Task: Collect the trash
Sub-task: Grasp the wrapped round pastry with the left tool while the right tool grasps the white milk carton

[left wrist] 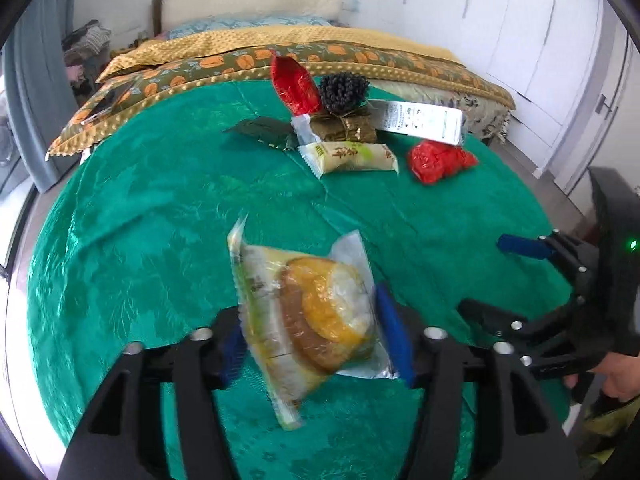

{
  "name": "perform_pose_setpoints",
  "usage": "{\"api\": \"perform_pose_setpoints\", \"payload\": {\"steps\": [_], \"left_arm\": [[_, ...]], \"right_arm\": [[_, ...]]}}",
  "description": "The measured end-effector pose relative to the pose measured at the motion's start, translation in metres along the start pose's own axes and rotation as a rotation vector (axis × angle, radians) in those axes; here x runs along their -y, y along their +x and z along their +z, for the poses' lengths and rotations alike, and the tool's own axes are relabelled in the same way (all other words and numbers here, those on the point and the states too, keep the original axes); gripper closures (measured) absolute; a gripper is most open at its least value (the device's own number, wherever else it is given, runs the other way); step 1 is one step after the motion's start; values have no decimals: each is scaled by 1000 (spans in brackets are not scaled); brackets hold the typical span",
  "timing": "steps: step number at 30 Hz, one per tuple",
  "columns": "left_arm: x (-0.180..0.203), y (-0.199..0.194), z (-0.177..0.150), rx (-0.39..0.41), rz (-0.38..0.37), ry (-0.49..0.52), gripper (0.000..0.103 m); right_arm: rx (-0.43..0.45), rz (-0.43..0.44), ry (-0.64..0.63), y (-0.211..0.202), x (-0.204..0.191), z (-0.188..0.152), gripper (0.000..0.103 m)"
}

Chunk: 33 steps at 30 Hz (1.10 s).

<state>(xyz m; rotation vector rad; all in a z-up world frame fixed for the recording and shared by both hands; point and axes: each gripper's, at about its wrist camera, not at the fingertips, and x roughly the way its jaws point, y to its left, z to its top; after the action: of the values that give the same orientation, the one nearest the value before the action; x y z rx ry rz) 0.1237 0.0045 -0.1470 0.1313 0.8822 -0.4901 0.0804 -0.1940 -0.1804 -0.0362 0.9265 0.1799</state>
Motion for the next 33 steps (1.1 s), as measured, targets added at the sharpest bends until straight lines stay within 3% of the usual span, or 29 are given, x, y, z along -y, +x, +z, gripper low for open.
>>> {"api": "perform_pose_setpoints", "payload": {"steps": [1, 3, 11, 15, 18, 23, 27, 30, 33], "left_arm": [[1, 1, -2, 7, 10, -9, 21], [1, 3, -4, 16, 14, -31, 13], [-3, 18, -6, -32, 80, -29, 9], [-13, 21, -7, -47, 76, -76, 7], [-12, 21, -8, -49, 84, -77, 6], [-6, 26, -8, -70, 118, -52, 6], [-5, 27, -8, -74, 127, -46, 6], [-4, 27, -8, -74, 127, -46, 5], [-4, 27, -8, -73, 125, -47, 5]], "right_arm": [[0, 0, 0, 0, 1, 0, 8], [1, -1, 3, -1, 1, -1, 8], [28, 53, 79, -11, 22, 3, 8], [66, 0, 117, -24, 57, 38, 8], [81, -48, 115, -26, 84, 85, 8], [-34, 11, 90, 9, 100, 136, 8], [-138, 7, 83, 40, 104, 150, 10], [-175, 14, 83, 49, 104, 146, 48], [-163, 9, 88, 44, 103, 140, 50]]}}
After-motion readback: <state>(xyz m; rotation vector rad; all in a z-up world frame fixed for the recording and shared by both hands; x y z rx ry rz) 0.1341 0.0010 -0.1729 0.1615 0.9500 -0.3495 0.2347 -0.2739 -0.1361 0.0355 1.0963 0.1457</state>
